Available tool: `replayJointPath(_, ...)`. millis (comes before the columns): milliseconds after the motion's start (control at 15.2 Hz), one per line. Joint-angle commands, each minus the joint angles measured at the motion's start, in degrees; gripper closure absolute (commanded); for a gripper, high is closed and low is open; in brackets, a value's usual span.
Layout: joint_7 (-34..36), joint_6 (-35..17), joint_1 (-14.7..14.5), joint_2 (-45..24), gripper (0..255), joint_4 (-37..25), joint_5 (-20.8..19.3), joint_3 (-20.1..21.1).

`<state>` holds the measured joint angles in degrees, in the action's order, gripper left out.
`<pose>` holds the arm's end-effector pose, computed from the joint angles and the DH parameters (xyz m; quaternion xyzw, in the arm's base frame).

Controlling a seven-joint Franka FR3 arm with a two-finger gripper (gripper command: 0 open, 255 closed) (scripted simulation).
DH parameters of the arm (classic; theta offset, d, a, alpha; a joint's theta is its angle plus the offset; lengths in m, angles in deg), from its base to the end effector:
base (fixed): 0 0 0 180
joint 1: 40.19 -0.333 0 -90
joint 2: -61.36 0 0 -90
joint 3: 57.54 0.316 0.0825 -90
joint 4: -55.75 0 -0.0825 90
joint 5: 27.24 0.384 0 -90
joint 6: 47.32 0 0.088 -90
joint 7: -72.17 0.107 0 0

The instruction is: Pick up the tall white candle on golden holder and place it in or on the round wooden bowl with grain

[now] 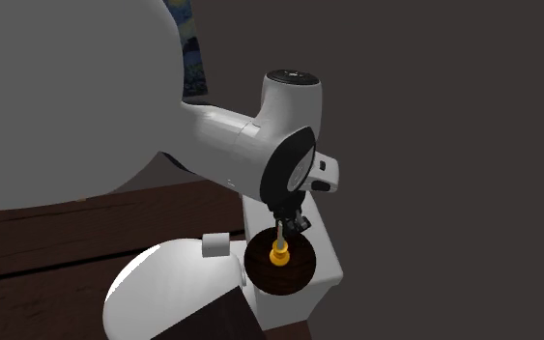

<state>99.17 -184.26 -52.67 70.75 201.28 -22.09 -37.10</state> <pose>0.3742 0.2406 0.3282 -0.9999 -0.0168 -0.0013 0.0034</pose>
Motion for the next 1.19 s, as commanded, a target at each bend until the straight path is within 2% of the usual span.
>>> replayJointPath(0,0.0,0.0,0.0,0.0,255,0.0,0.0,0.0)
replayJointPath(66,0.0,0.0,0.0,0.0,0,0.0,0.0,0.0)
replayJointPath(396,0.0,0.0,0.0,0.0,0,0.0,0.0,0.0)
replayJointPath(660,-1.2,8.3,-0.3,5.3,0,-3.2,1.4,-0.9)
replayJointPath(1122,-1.2,8.3,-0.4,5.3,0,-3.2,1.4,-0.9)
